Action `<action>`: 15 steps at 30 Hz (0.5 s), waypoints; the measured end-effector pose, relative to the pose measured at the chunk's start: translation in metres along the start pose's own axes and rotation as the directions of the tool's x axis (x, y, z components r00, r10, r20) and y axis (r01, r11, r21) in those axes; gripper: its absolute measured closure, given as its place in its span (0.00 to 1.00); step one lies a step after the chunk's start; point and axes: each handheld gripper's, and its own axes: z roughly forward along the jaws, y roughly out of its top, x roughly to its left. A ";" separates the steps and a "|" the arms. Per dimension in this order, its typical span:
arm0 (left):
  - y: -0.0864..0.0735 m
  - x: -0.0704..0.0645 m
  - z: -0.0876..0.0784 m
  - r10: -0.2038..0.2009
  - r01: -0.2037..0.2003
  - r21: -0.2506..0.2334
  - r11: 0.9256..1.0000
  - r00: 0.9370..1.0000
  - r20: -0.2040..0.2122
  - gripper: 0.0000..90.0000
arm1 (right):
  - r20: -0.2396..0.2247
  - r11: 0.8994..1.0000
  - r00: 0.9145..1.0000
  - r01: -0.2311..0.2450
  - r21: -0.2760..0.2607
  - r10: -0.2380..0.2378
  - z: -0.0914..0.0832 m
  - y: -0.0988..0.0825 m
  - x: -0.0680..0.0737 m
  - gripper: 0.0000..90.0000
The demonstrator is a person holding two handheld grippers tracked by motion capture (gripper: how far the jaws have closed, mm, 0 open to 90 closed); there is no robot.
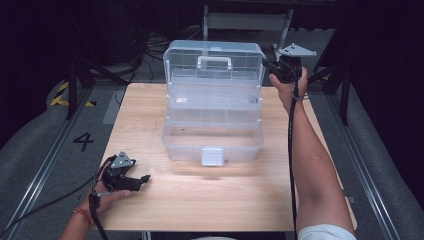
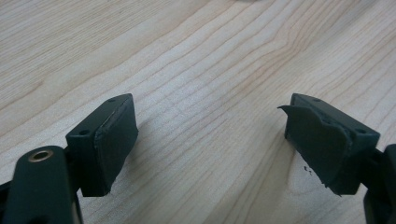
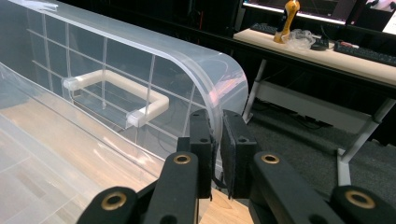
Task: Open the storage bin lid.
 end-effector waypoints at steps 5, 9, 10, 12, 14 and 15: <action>0.000 0.000 0.000 0.000 0.000 0.000 1.000 1.000 0.000 0.20 | -0.001 1.000 1.000 -0.006 0.006 0.006 0.003 0.000 -0.002 0.94; 0.000 0.000 0.000 0.000 0.000 0.000 1.000 1.000 0.000 0.20 | 0.002 1.000 1.000 -0.005 0.017 0.005 0.005 0.002 -0.002 0.94; 0.000 0.000 0.000 0.000 0.000 0.000 1.000 1.000 0.000 0.20 | 0.001 1.000 1.000 -0.005 0.018 0.005 0.006 0.002 -0.003 0.94; 0.000 0.000 0.000 0.003 -0.003 0.000 1.000 1.000 0.001 0.20 | 0.000 1.000 1.000 -0.010 0.024 0.010 0.007 0.002 -0.004 0.93; 0.000 0.000 0.000 0.003 -0.003 0.000 1.000 1.000 0.001 0.20 | 0.002 1.000 1.000 -0.007 0.026 0.006 0.008 0.002 -0.004 0.93; 0.000 0.000 0.000 0.003 -0.003 0.000 1.000 1.000 0.001 0.20 | 0.002 1.000 1.000 -0.005 0.027 0.005 0.009 0.003 -0.004 0.93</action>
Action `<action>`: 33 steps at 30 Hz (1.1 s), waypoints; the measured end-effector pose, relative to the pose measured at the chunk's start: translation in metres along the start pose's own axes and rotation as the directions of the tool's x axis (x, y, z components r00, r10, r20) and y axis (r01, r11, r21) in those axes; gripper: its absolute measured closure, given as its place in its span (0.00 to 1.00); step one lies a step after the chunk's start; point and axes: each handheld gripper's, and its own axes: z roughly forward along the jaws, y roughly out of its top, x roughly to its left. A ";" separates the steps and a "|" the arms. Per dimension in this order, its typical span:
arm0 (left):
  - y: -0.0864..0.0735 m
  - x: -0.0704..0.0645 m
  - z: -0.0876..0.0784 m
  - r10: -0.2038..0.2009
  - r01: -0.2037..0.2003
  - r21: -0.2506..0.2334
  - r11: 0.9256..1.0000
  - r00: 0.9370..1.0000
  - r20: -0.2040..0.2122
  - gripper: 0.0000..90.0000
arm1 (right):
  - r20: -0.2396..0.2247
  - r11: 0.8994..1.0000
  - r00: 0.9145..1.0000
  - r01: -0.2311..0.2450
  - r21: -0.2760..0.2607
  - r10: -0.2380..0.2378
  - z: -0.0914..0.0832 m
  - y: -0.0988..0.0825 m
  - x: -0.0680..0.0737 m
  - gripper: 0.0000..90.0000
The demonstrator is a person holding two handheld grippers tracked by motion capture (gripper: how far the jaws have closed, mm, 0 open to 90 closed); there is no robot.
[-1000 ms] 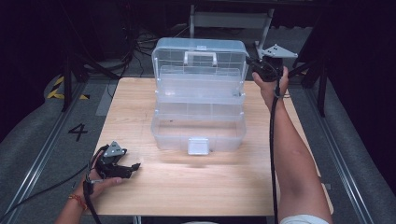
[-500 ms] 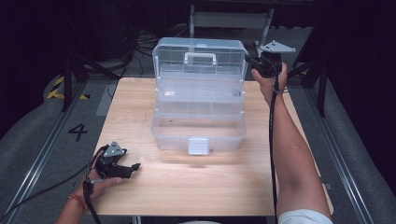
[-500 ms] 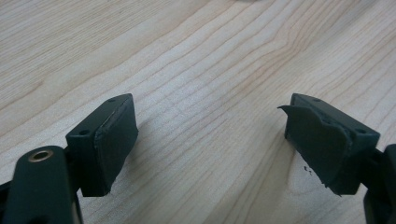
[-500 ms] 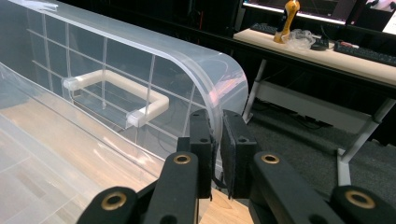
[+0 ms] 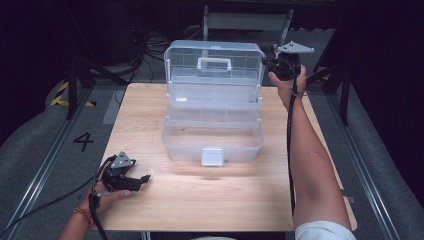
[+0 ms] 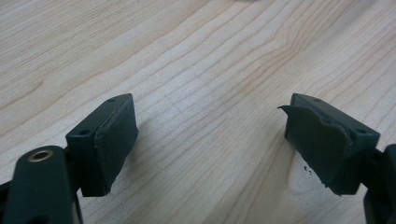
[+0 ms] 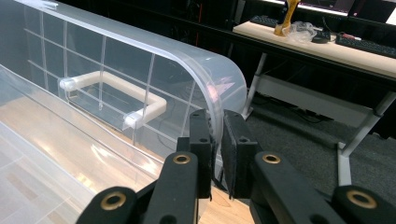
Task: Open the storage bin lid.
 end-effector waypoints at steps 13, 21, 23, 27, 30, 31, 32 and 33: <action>0.000 0.000 0.000 0.000 0.000 0.000 1.000 1.000 0.000 0.20 | 0.006 1.000 1.000 -0.001 0.031 0.001 0.014 0.003 -0.005 0.93; 0.000 0.000 0.000 0.000 0.000 0.000 1.000 1.000 0.000 0.20 | 0.022 0.998 1.000 0.004 0.056 -0.006 0.021 0.005 -0.005 0.92; 0.000 0.000 0.000 0.000 0.000 0.000 1.000 1.000 0.000 0.20 | 0.024 0.998 1.000 0.002 0.063 -0.003 0.022 0.005 -0.007 0.92; 0.000 0.000 0.000 0.000 0.000 0.000 1.000 1.000 0.000 0.19 | 0.036 0.997 0.999 -0.004 0.075 0.001 0.027 0.006 -0.007 0.92; 0.000 0.000 0.000 -0.001 0.001 0.000 1.000 1.000 0.000 0.19 | 0.042 0.997 0.999 -0.005 0.077 0.002 0.030 0.006 -0.007 0.92; 0.000 0.000 0.000 -0.001 0.001 0.000 1.000 1.000 0.000 0.19 | 0.042 0.997 0.999 -0.005 0.077 0.002 0.030 0.006 -0.007 0.92; 0.000 0.000 0.000 0.000 0.000 0.001 1.000 1.000 0.000 0.19 | 0.039 0.997 0.999 -0.010 0.078 0.007 0.031 0.006 -0.008 0.92; 0.000 0.000 0.000 -0.001 0.001 0.000 1.000 1.000 0.001 0.19 | 0.039 0.997 0.999 -0.011 0.077 0.008 0.032 0.005 -0.008 0.92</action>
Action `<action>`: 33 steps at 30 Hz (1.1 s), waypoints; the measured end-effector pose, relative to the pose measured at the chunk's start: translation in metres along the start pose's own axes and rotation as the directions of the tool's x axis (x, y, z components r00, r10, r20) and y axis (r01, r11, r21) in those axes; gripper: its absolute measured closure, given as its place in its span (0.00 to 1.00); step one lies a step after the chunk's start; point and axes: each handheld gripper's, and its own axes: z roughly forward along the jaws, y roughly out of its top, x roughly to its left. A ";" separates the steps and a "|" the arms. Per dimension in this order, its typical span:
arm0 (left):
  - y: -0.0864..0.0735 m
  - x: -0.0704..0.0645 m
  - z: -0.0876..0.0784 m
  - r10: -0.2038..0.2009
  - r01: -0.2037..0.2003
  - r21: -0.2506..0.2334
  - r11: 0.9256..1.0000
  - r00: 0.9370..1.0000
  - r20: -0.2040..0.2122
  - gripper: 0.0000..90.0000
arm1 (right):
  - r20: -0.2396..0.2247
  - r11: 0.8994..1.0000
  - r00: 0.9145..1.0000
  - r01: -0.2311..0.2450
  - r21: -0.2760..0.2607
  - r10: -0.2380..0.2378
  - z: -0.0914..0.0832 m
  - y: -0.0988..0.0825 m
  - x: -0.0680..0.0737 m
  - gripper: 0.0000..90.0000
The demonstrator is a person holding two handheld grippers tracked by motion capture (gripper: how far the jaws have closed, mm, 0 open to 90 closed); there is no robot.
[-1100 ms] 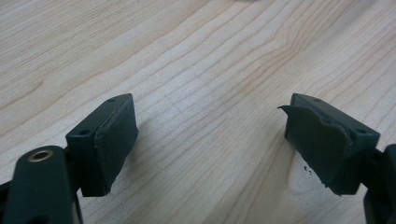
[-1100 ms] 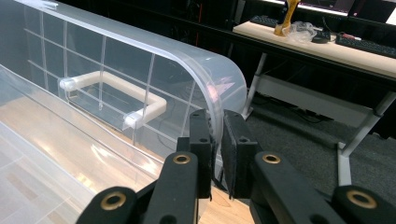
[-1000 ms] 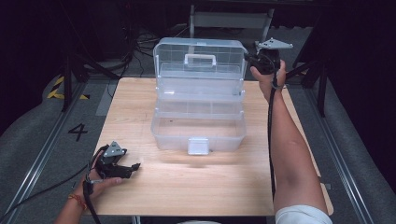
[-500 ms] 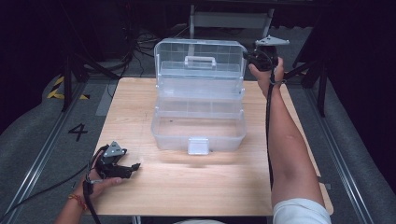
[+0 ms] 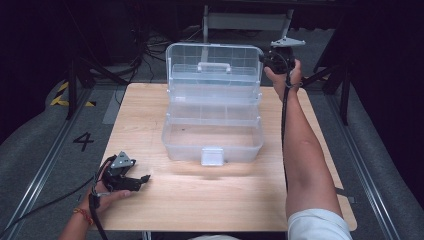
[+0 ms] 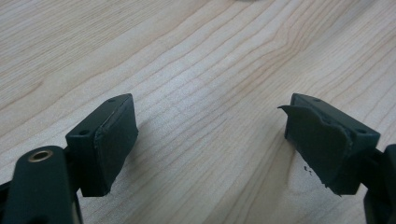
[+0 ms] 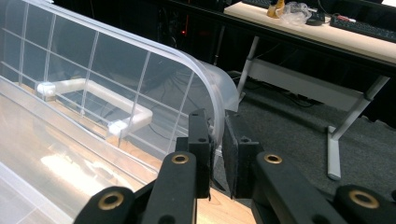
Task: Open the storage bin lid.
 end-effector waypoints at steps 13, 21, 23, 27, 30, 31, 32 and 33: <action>0.000 0.000 0.000 -0.003 0.003 -0.001 1.000 1.000 0.001 0.19 | 0.005 1.000 1.000 -0.013 -0.006 0.013 0.013 -0.004 -0.003 0.91; 0.000 0.000 0.000 0.002 -0.002 0.000 1.000 1.000 -0.003 0.19 | 0.004 0.999 0.999 -0.032 -0.010 0.032 0.019 -0.007 -0.005 0.91; 0.000 0.000 0.000 -0.002 0.002 0.000 1.000 1.000 0.001 0.19 | 0.006 0.999 0.999 -0.048 -0.014 0.048 0.021 -0.009 -0.005 0.91; 0.000 0.000 0.000 -0.004 0.004 -0.001 1.000 1.000 0.004 0.19 | 0.008 0.998 0.998 -0.056 -0.019 0.056 0.024 -0.011 -0.006 0.91; 0.000 0.000 0.000 -0.004 0.004 -0.001 1.000 1.000 0.004 0.19 | 0.015 0.998 0.998 -0.058 -0.012 0.058 0.027 -0.013 -0.006 0.90; 0.000 0.000 0.000 -0.003 0.003 0.000 1.000 1.000 0.001 0.19 | 0.026 0.998 0.998 -0.063 -0.013 0.063 0.030 -0.015 -0.006 0.90; 0.000 0.000 0.000 -0.003 0.003 0.000 1.000 1.000 0.001 0.19 | 0.026 0.998 0.998 -0.063 -0.013 0.063 0.030 -0.015 -0.006 0.90; 0.000 0.000 0.000 -0.002 0.002 0.000 1.000 1.000 0.000 0.19 | 0.030 0.998 0.997 -0.066 -0.013 0.066 0.031 -0.016 -0.005 0.90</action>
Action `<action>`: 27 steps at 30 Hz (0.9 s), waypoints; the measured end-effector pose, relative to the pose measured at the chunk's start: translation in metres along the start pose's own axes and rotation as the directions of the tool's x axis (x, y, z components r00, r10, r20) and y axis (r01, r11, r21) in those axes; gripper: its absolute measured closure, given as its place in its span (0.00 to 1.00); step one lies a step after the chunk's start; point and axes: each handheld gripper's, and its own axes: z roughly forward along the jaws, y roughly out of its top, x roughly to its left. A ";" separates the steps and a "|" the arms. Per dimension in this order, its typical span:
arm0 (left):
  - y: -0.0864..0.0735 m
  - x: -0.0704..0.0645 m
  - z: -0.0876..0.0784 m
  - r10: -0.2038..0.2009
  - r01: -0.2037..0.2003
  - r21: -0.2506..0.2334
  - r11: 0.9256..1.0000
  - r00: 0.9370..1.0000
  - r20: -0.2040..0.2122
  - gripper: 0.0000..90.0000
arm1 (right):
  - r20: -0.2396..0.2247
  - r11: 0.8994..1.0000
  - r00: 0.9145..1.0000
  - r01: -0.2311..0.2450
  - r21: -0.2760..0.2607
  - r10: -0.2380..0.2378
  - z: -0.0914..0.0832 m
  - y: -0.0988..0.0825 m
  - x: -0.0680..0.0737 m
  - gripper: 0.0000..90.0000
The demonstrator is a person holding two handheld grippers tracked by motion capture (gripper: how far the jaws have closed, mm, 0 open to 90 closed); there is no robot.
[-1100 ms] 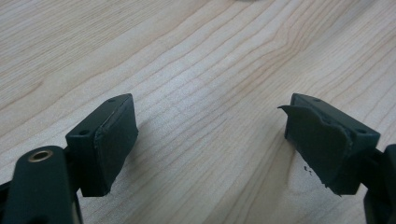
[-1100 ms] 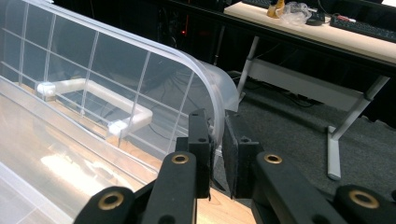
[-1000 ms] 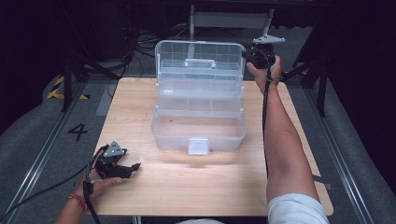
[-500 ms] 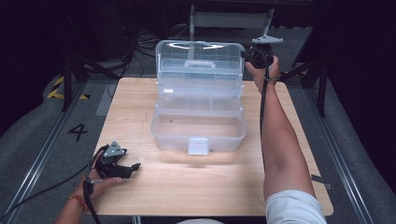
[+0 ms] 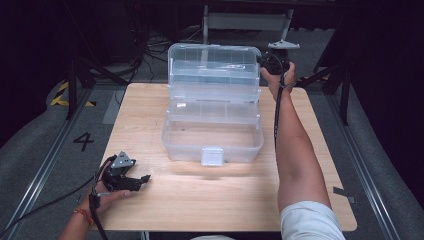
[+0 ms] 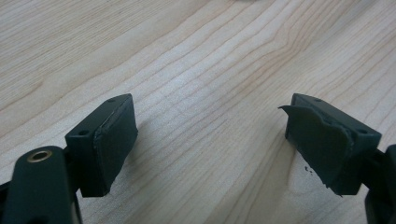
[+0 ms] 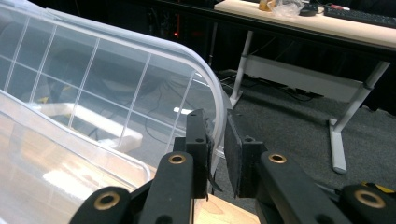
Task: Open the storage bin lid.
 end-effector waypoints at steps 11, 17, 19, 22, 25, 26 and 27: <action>0.000 0.000 0.000 -0.003 0.003 -0.001 1.000 1.000 0.004 0.19 | 0.018 1.000 1.000 -0.004 0.028 0.004 0.007 -0.003 -0.002 0.89; 0.000 0.000 0.000 0.003 -0.003 0.001 1.000 1.000 -0.003 0.19 | -0.004 1.000 1.000 -0.012 0.028 0.013 0.009 -0.007 -0.003 0.91; -0.001 -0.001 0.000 -0.005 0.005 0.000 1.000 1.000 0.005 0.19 | -0.003 0.999 1.000 0.007 0.045 -0.007 0.011 -0.006 0.001 0.91; -0.001 0.000 -0.001 0.002 -0.002 0.000 1.000 1.000 -0.006 0.19 | -0.006 0.999 1.000 0.011 0.046 -0.011 0.011 -0.006 0.002 0.91; -0.001 -0.001 -0.001 -0.004 0.004 -0.002 1.000 1.000 -0.005 0.19 | -0.010 0.999 1.000 0.014 0.046 -0.013 0.010 -0.006 0.004 0.91; -0.001 -0.001 -0.001 -0.004 0.004 -0.002 1.000 1.000 -0.005 0.19 | -0.007 0.999 1.000 0.018 0.048 -0.018 0.010 -0.006 0.004 0.90; -0.001 -0.001 -0.001 -0.005 0.005 -0.002 1.000 1.000 -0.005 0.19 | -0.009 0.999 1.000 0.016 0.047 -0.015 0.009 -0.006 0.004 0.90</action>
